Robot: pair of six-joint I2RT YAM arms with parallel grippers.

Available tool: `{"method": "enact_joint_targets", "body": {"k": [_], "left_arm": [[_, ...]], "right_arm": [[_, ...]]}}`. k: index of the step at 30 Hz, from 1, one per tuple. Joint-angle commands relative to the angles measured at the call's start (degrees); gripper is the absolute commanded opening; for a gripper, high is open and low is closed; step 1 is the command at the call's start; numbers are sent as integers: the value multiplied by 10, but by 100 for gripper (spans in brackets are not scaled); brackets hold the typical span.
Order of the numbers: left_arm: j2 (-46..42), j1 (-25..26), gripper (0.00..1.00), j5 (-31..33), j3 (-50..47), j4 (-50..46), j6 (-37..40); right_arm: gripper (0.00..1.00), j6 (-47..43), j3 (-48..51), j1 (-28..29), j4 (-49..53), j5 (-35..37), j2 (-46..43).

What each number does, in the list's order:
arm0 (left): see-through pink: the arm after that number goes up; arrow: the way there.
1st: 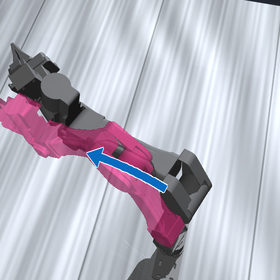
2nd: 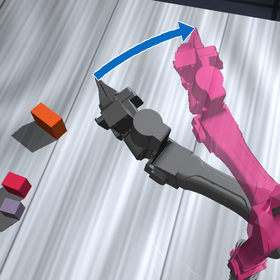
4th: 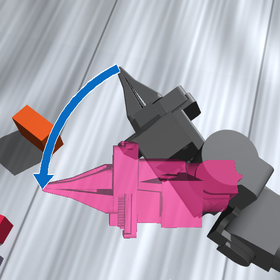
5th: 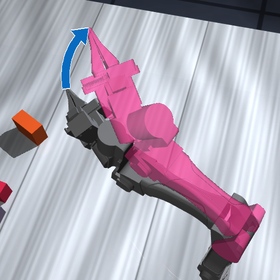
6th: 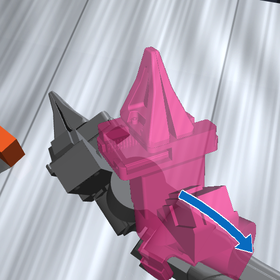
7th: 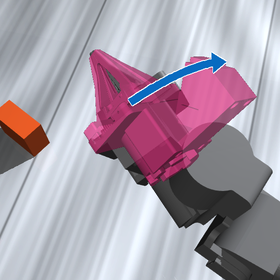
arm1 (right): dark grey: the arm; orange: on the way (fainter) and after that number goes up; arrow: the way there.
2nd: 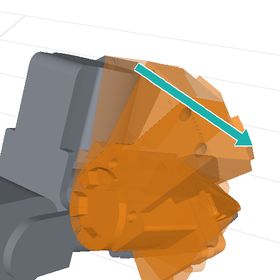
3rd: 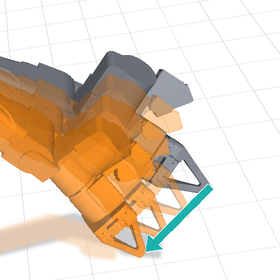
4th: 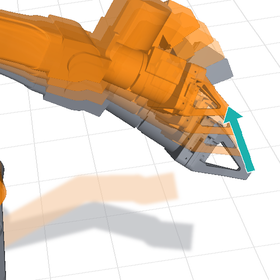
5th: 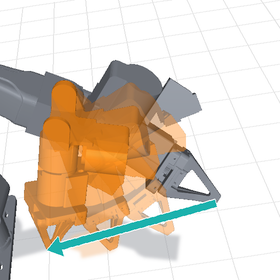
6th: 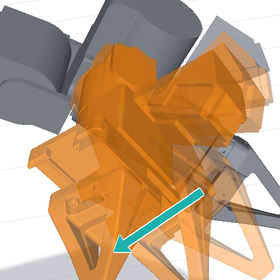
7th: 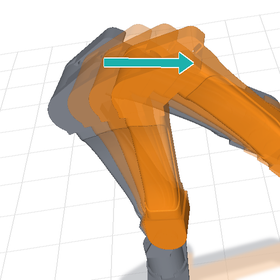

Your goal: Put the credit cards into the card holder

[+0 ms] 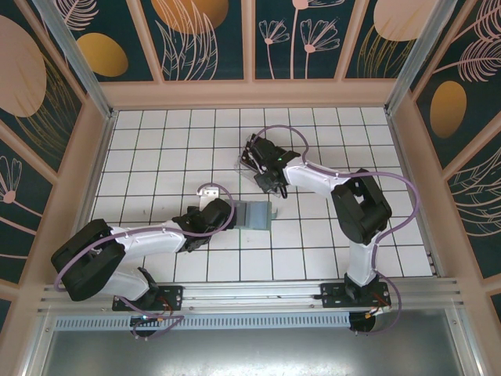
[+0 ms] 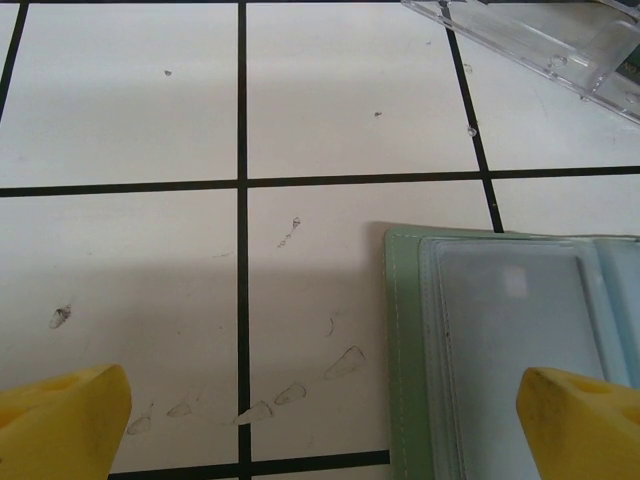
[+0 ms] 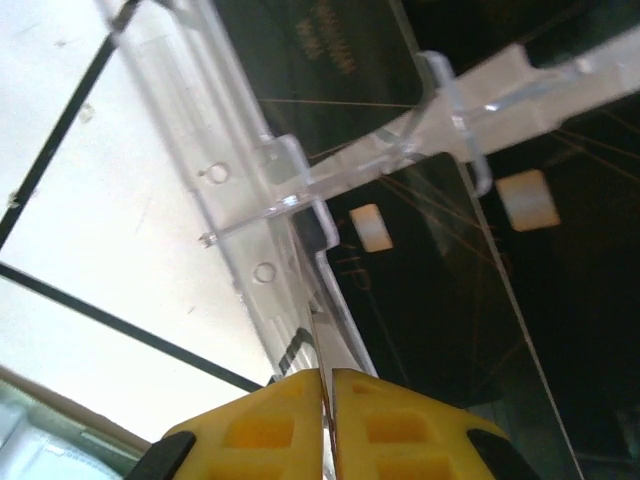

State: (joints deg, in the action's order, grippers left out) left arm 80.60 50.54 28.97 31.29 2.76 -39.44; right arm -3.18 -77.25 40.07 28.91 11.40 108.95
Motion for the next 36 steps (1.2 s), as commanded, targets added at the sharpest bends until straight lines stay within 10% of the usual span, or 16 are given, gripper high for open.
{"method": "enact_joint_targets", "body": {"k": [1, 24, 36], "left_arm": [[-11, -3, 99, 2, -3, -2, -1], [6, -3, 99, 0, 18, -8, 6], [26, -3, 98, 0, 39, -16, 49]], "right_arm": [[8, -27, -9, -2, 4, -37, -1], [0, -19, -54, 8, 36, -25, -93], [0, 201, 119, 40, -127, -143, -218]]}}
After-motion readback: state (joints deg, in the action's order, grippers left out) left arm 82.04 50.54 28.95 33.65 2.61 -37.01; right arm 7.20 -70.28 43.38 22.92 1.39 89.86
